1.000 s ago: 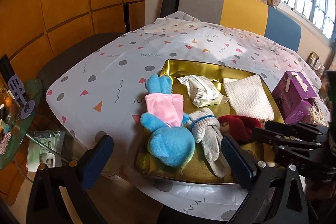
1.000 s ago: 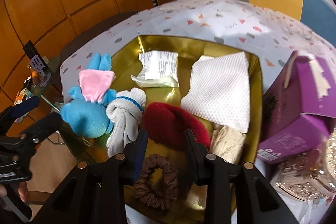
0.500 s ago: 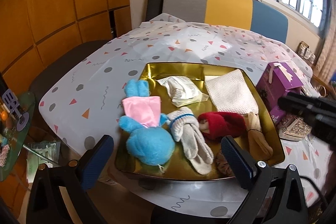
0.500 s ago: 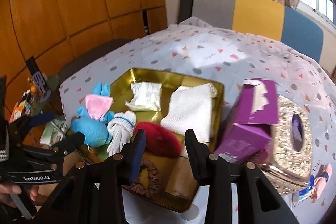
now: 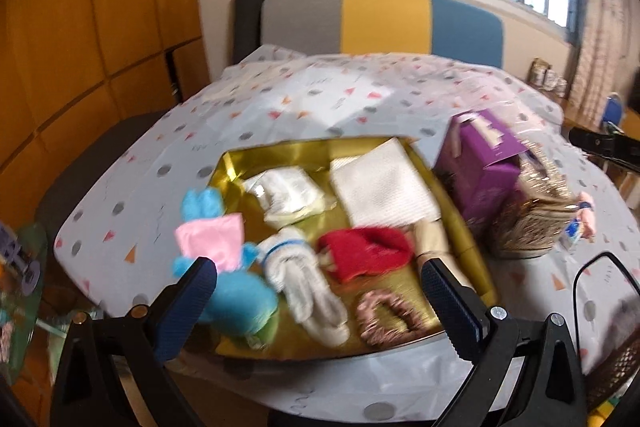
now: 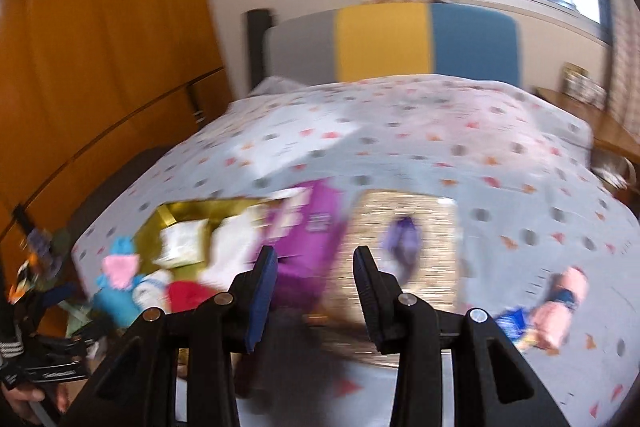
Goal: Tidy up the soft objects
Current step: 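Lift the right tool with the pink towel and tissue pack away from the tray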
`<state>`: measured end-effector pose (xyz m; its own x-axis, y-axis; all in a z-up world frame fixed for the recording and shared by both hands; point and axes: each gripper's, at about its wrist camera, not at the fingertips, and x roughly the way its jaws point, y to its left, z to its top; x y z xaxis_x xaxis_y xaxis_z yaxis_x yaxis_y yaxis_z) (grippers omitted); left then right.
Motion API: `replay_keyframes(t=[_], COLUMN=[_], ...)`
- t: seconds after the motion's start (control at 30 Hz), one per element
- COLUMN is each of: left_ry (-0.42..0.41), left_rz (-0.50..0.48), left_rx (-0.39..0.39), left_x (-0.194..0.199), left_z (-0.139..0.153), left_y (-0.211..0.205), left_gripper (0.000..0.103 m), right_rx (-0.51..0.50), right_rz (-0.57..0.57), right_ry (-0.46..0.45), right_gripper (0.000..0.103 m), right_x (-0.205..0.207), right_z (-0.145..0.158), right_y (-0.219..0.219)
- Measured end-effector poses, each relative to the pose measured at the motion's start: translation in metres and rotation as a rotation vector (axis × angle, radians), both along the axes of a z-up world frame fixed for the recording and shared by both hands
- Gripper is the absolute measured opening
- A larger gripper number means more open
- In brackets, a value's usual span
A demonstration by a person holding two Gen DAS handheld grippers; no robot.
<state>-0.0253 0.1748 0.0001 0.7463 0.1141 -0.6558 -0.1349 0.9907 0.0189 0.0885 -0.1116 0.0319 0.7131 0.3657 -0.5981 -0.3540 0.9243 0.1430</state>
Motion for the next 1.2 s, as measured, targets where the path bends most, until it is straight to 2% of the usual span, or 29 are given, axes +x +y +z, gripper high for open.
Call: replay_keyframes(t=[0.1,0.17,0.3,0.37,0.47,0.53,0.6,0.67,0.83,0.9,0.97,1.1,1.13,1.2], left_ry=[-0.025,-0.057,-0.049,-0.049,-0.056,-0.053,-0.042,-0.037,0.001,0.030,0.059,0.187,0.238,0.285], left_rz=[-0.038,-0.054,-0.136,-0.192,-0.293,-0.370,-0.493,-0.589,-0.816,-0.880,-0.919,-0.981,-0.983,-0.976], left_rx=[0.007,0.019,0.000,0.004,0.022,0.041,0.055,0.070,0.111,0.120,0.149,0.184,0.183,0.190], left_x=[0.005,0.006,0.017,0.022,0.028,0.033,0.041,0.046,0.066,0.075,0.086,0.116,0.126,0.135], left_z=[0.009,0.015,0.021,0.025,0.033,0.037,0.040,0.043,0.043,0.038,0.030,0.000,-0.011,-0.024], left_y=[-0.011,-0.021,-0.043,-0.059,-0.090,-0.113,-0.144,-0.173,-0.252,-0.280,-0.304,-0.347,-0.358,-0.370], left_gripper=[0.103,0.103,0.103,0.103,0.103,0.102,0.102,0.102,0.101,0.097,0.092,0.075,0.074,0.073], right_rx=[0.029,0.050,0.107,0.115,0.138,0.130,0.158,0.275,0.330,0.349,0.383,0.451,0.460,0.482], right_rz=[-0.124,-0.246,-0.477,-0.630,-0.756,-0.806,-0.850,-0.865,-0.862,-0.865,-0.870,-0.873,-0.872,-0.865], right_ry=[0.015,0.021,0.053,0.080,0.131,0.141,0.175,0.211,0.216,0.211,0.213,0.219,0.219,0.220], right_gripper=[0.040,0.040,0.041,0.041,0.041,0.041,0.041,0.041,0.041,0.041,0.041,0.041,0.041,0.041], right_x=[0.011,0.018,0.027,0.032,0.034,0.033,0.030,0.026,0.020,0.017,0.016,0.018,0.018,0.017], right_z=[0.003,0.004,-0.003,-0.015,-0.035,-0.046,-0.059,-0.066,-0.068,-0.068,-0.070,-0.074,-0.074,-0.075], right_y=[-0.050,-0.092,-0.168,-0.212,-0.257,-0.272,-0.287,-0.304,-0.308,-0.311,-0.314,-0.318,-0.319,-0.320])
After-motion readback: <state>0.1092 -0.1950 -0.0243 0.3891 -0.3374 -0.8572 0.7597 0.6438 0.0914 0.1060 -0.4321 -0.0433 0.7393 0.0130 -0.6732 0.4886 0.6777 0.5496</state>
